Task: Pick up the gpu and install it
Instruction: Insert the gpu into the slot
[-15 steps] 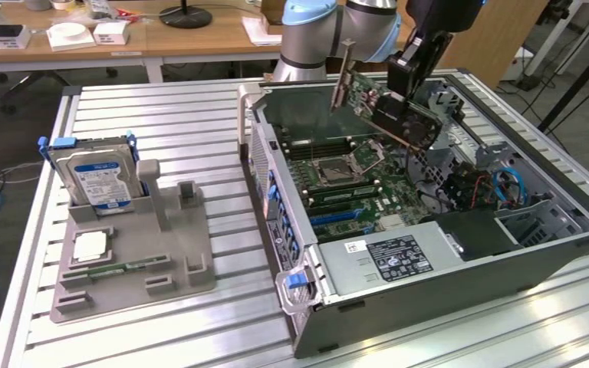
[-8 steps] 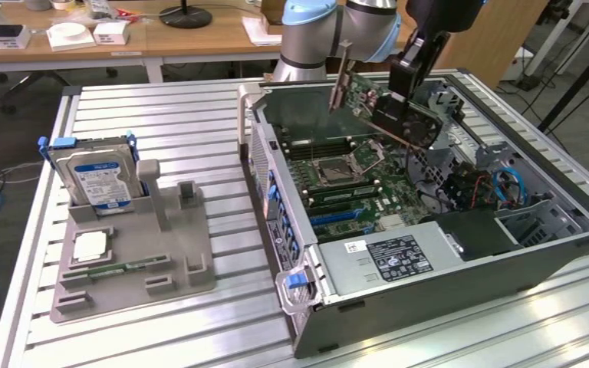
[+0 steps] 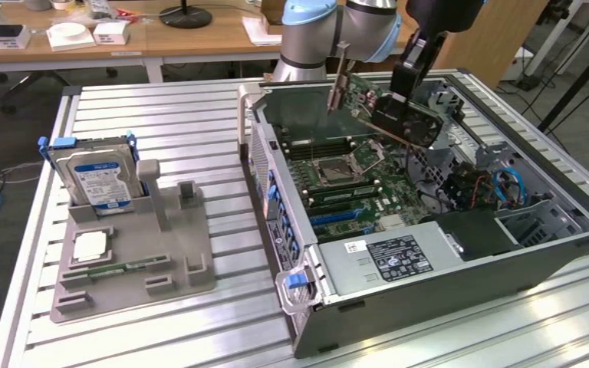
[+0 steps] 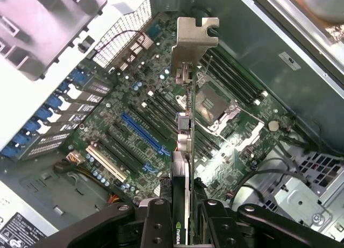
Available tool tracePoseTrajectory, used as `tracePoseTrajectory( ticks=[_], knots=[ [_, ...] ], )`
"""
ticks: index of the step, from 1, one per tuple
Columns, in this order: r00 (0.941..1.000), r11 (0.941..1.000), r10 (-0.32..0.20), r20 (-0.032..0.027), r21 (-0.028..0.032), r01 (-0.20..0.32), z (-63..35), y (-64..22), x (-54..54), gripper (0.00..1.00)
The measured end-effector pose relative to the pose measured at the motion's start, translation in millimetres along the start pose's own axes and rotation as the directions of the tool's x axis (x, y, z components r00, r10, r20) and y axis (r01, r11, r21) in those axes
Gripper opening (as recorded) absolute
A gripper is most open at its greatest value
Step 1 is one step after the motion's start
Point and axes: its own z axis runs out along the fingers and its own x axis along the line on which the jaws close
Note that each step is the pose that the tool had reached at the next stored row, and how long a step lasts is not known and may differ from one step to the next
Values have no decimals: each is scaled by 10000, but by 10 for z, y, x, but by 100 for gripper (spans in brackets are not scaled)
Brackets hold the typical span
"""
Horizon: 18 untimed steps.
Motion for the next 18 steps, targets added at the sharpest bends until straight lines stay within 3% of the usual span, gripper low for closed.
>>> tracePoseTrajectory(
  ticks=[8, 18],
  knots=[
    [9977, 9977, -670, -29, -14, 670, 0, 0, 0, 26],
    [9884, 9884, -1519, -65, -36, 1519, 0, 0, 0, 26]
  ],
)
